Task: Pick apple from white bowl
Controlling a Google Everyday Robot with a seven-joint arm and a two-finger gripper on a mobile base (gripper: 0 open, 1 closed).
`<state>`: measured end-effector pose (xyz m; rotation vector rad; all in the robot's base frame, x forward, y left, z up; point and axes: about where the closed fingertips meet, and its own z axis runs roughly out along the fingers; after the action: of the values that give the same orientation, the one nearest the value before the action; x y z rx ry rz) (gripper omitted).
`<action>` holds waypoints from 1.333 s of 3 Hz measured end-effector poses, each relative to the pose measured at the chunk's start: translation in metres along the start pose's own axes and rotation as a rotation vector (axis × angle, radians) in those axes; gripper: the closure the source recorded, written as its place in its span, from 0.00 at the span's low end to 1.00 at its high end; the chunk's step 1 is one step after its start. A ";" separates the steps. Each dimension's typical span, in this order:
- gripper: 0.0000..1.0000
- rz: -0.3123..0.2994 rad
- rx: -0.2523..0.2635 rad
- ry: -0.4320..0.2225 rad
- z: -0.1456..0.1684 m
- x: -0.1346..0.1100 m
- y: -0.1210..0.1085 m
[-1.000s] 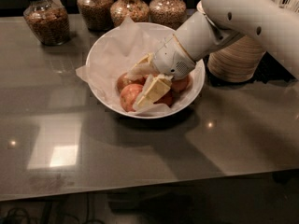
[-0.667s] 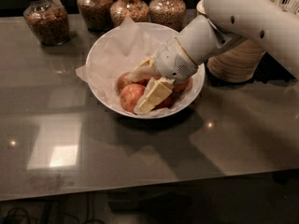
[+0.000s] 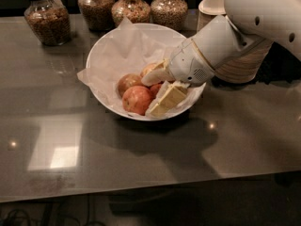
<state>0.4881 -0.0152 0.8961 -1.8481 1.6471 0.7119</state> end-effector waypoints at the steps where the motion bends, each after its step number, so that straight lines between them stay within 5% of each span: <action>1: 0.33 -0.011 -0.007 -0.005 0.002 -0.003 -0.010; 4: 0.36 -0.006 -0.050 -0.020 0.019 0.000 -0.024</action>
Offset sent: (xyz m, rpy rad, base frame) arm 0.0286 0.0135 -0.0084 0.0154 0.0257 0.0392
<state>0.5115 0.0004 0.8844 -1.8742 1.6243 0.7732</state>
